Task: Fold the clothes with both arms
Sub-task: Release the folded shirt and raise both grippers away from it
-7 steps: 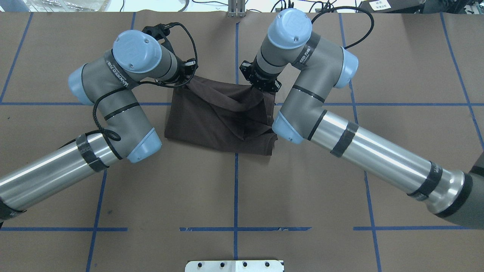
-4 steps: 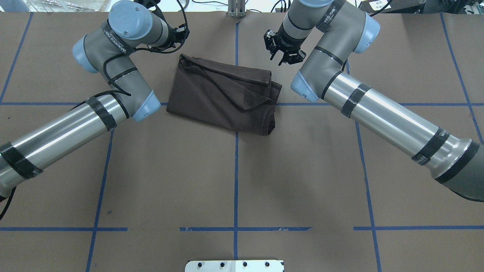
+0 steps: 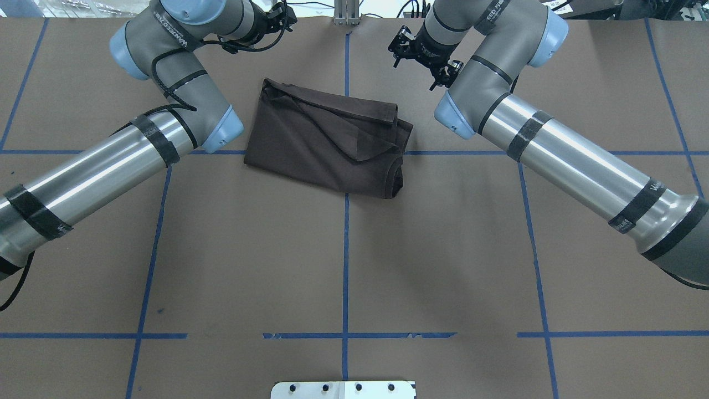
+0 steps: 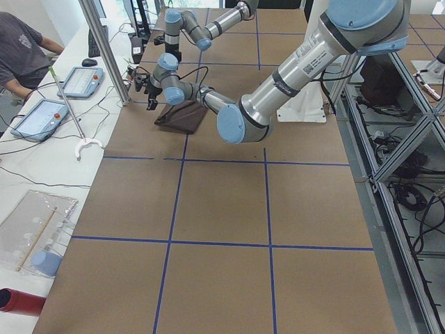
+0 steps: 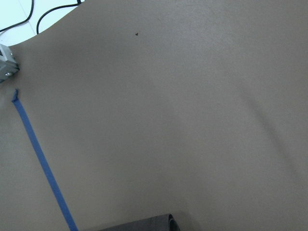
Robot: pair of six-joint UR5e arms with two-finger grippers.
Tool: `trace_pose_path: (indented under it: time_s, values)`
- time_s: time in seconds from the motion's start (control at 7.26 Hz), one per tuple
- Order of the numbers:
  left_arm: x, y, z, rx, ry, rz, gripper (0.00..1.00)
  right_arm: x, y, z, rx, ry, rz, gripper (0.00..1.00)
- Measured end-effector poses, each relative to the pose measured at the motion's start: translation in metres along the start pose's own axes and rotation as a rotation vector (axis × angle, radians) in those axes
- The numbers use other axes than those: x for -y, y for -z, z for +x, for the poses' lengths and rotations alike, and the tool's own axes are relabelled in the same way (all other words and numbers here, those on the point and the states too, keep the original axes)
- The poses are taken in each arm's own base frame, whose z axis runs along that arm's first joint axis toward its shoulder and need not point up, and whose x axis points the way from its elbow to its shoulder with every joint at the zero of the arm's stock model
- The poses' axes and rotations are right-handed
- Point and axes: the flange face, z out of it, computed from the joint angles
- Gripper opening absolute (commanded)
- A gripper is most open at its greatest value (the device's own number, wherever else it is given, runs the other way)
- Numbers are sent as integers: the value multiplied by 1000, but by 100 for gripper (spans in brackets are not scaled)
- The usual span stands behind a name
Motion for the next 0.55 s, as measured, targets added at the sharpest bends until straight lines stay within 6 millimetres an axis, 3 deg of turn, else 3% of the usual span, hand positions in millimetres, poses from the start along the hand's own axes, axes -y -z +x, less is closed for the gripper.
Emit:
trace_pose_path:
  time_s: [0.14, 0.28, 0.55]
  values:
    - [-1, 15, -24, -20, -28, -51, 100, 11, 17, 16, 11, 37, 2, 100]
    - [1, 44, -69, -33, -93, -72, 100, 34, 38, 56, 1, 91, 1, 100]
    - [30, 129, -167, 37, -276, -68, 100, 93, 82, 186, -67, 274, 10, 100]
